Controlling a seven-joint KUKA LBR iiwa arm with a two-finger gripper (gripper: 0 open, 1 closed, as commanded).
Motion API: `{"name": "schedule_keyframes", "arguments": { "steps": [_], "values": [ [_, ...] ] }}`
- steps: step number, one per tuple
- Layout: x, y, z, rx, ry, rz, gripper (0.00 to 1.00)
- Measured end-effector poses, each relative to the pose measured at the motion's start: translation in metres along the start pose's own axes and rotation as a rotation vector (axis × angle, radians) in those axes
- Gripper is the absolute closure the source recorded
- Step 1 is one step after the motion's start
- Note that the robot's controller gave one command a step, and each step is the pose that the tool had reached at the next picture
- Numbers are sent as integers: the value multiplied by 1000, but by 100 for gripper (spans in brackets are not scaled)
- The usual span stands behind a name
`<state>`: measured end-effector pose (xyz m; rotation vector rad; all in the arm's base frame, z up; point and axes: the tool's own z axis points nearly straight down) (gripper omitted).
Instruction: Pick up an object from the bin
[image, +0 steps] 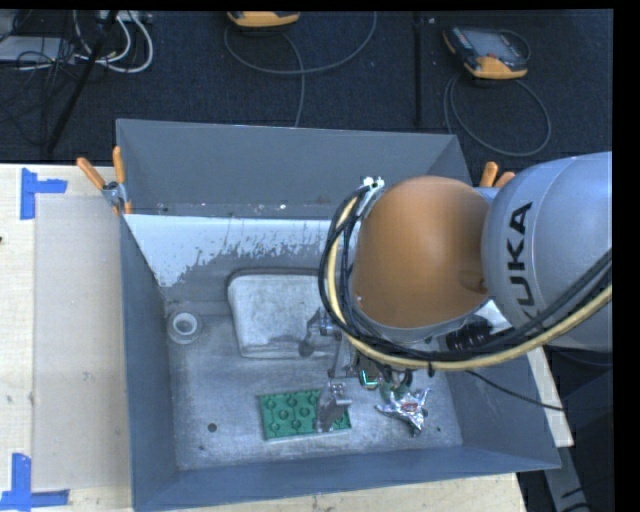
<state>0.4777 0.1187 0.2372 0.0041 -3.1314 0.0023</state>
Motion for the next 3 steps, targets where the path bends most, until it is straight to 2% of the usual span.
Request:
{"name": "schedule_keyframes", "arguments": {
  "steps": [1, 2, 3],
  "values": [
    [-24, -33, 169, -2, -13, -117, 0],
    [-11, -25, 136, -2, -11, -98, 0],
    [-5, -31, 138, -1, -7, -42, 0]
  ]
}}
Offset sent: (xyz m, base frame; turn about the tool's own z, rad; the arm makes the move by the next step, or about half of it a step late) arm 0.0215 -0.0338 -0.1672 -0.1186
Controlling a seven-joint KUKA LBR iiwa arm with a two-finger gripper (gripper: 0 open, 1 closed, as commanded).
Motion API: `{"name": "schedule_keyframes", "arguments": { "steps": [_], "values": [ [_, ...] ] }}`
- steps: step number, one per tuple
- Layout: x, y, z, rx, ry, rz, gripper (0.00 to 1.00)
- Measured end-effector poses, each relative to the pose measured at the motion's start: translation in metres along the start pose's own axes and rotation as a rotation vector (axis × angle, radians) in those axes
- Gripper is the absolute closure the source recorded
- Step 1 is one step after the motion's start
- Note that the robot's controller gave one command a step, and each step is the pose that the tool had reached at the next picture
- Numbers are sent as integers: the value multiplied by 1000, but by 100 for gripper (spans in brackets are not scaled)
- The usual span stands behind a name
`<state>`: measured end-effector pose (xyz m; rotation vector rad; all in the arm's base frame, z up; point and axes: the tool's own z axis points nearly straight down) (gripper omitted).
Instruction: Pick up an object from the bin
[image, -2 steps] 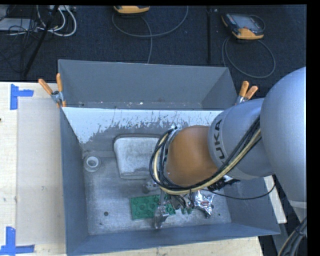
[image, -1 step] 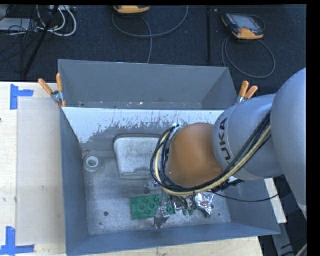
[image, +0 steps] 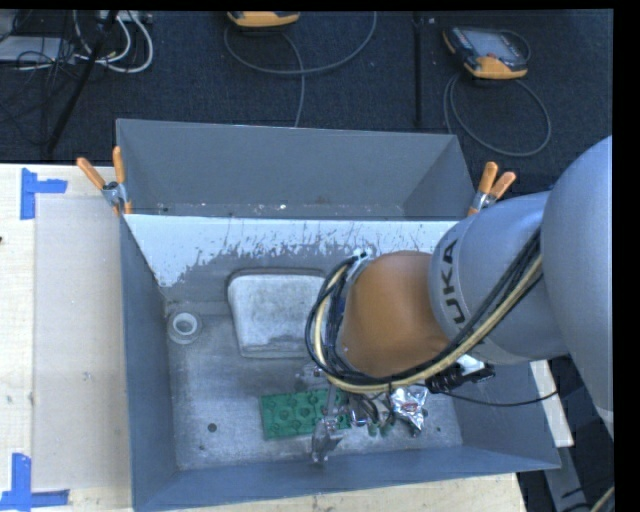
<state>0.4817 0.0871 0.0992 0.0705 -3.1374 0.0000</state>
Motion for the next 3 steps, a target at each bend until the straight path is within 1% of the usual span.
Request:
{"name": "schedule_keyframes", "arguments": {
  "steps": [1, 2, 3],
  "values": [
    [-5, -3, 27, -3, -15, 30, 0],
    [-7, -3, 26, -2, -11, 32, 0],
    [-13, -4, 19, -3, -29, 35, 100]
  ]
}}
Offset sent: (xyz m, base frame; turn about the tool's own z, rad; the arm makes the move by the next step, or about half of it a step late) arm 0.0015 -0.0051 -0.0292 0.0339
